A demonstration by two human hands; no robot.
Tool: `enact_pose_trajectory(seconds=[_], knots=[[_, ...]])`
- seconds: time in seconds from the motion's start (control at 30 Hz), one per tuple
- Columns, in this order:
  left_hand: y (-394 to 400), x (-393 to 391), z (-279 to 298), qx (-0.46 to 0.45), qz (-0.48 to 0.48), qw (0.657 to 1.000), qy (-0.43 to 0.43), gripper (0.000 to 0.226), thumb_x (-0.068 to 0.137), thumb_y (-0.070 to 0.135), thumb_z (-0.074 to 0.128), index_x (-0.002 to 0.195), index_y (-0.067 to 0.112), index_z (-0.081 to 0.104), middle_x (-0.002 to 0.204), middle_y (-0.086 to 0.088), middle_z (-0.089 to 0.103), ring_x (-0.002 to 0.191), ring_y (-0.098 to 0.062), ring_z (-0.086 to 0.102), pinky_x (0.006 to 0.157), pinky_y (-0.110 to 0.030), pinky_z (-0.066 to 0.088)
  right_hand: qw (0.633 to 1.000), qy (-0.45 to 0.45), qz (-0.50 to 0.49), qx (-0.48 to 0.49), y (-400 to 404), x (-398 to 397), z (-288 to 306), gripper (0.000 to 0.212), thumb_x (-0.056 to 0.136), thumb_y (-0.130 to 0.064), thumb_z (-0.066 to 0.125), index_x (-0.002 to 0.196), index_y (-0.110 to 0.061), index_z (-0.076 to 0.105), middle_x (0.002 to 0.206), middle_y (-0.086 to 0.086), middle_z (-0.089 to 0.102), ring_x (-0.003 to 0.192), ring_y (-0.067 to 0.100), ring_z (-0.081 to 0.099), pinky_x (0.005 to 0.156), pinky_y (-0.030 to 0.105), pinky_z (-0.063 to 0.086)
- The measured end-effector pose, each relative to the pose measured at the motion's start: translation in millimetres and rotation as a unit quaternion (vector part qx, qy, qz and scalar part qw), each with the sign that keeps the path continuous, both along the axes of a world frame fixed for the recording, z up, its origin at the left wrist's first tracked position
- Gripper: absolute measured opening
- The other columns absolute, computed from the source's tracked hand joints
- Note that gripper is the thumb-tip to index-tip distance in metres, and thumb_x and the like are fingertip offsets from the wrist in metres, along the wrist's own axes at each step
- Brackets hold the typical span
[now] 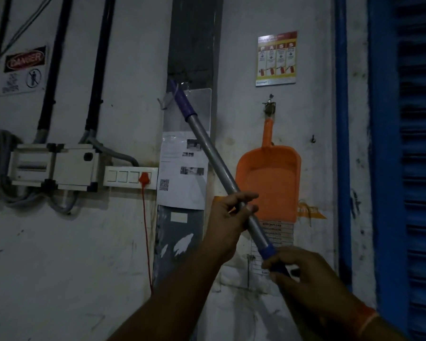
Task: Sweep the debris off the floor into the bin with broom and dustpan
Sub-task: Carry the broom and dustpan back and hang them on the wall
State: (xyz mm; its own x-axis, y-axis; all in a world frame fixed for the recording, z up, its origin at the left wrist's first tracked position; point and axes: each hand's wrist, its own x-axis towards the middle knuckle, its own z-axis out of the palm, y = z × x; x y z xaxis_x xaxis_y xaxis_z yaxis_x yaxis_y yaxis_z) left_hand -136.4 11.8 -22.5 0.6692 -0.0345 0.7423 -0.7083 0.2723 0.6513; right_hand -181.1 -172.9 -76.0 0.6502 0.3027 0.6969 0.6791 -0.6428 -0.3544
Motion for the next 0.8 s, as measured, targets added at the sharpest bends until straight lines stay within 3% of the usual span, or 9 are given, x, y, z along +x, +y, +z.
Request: enact_pose_trajectory(seconds=[0.1,0.2,0.27,0.4,0.57,0.7,0.8], knots=[[-0.6,2.8,-5.0,0.035,-0.008,0.999,-0.005,0.024,0.093,0.001,0.062,0.106,0.018,0.074,0.104,0.012,0.069,0.104,-0.024,0.068,0.078,-0.034,0.059,0.994,-0.096,-0.034,0.034,-13.2,-12.8,37.8,0.021,0.082,-0.021,0.074,0.084,-0.042,0.07,0.101,-0.025,0.062,0.097,-0.004,0.058,0.075,0.02,0.047],[-4.9,5.6,-9.4,0.073,-0.012,0.997,0.008,0.024,0.093,0.002,0.063,0.102,0.021,0.075,0.11,0.003,0.069,0.105,-0.027,0.067,0.078,-0.033,0.059,0.983,-0.168,-0.003,0.068,-19.0,-21.7,94.2,0.017,0.084,-0.024,0.072,0.093,-0.039,0.069,0.108,-0.021,0.058,0.103,-0.004,0.056,0.077,0.02,0.049],[-11.2,5.9,-12.3,0.093,-0.027,0.995,0.013,0.025,0.093,0.002,0.063,0.101,0.022,0.076,0.112,-0.006,0.07,0.105,-0.026,0.068,0.079,-0.032,0.058,0.988,-0.154,0.021,0.024,-15.4,-19.4,130.9,0.023,0.084,-0.028,0.072,0.103,-0.04,0.068,0.118,-0.019,0.053,0.111,-0.007,0.051,0.081,0.017,0.046],[-25.4,5.4,-19.2,0.138,-0.035,0.99,0.006,0.023,0.093,0.002,0.062,0.102,0.017,0.076,0.108,-0.004,0.073,0.103,-0.023,0.069,0.08,-0.03,0.057,0.99,-0.121,0.016,-0.076,0.3,0.6,173.8,0.029,0.083,-0.032,0.074,0.11,-0.038,0.067,0.122,-0.014,0.055,0.109,-0.003,0.052,0.09,0.018,0.043],[-36.6,3.1,-22.7,0.203,-0.022,0.979,-0.022,0.023,0.094,0.002,0.062,0.105,0.017,0.076,0.111,-0.003,0.072,0.105,-0.022,0.068,0.083,-0.03,0.057,0.99,-0.07,0.023,-0.121,4.2,19.4,179.0,0.026,0.083,-0.031,0.074,0.109,-0.03,0.071,0.109,-0.011,0.065,0.086,-0.008,0.059,0.074,0.016,0.05],[-38.4,-1.3,-20.7,0.238,-0.004,0.97,-0.041,0.024,0.093,0.002,0.061,0.103,0.017,0.076,0.11,0.001,0.072,0.106,-0.015,0.067,0.082,-0.023,0.054,0.994,-0.065,0.047,-0.068,-3.7,26.3,170.0,0.024,0.086,-0.013,0.072,0.108,-0.021,0.073,0.101,-0.006,0.068,0.081,0.002,0.066,0.068,0.02,0.059],[-23.3,-7.9,-9.8,0.29,-0.038,0.956,-0.033,0.025,0.094,0.0,0.06,0.108,0.014,0.075,0.117,0.0,0.071,0.115,-0.015,0.064,0.094,-0.031,0.054,0.996,-0.05,0.076,-0.025,-13.0,31.2,163.9,0.022,0.086,-0.011,0.071,0.105,-0.022,0.073,0.102,-0.003,0.068,0.082,0.012,0.069,0.067,0.024,0.06]])
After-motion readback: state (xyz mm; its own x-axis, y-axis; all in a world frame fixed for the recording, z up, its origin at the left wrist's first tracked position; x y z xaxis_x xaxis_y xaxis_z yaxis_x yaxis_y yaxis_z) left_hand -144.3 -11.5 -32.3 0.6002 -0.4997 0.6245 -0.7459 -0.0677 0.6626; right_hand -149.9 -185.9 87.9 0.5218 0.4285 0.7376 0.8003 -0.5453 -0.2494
